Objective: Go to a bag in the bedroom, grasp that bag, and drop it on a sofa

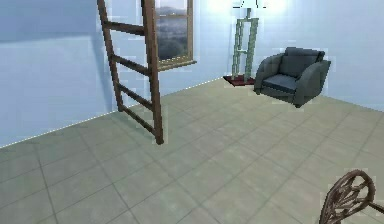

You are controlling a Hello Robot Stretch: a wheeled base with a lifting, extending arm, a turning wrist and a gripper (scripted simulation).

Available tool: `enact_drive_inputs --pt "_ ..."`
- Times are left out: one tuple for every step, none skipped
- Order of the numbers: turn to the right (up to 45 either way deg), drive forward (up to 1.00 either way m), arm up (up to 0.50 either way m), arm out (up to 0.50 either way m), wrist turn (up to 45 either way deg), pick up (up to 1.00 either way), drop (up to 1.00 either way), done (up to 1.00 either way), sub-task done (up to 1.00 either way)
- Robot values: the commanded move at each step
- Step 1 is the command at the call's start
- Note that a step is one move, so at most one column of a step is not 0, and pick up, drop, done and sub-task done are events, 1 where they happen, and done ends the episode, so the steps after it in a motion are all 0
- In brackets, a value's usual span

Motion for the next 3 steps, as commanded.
enact_drive_inputs --pt "0.0 0.00 0.50 0.00 0.0 0.00 0.00 0.00 0.00" --pt "0.0 0.00 0.32 0.00 0.0 0.00 0.00 0.00 0.00" --pt "0.0 0.00 0.00 0.18 0.0 0.00 0.00 0.00 0.00"
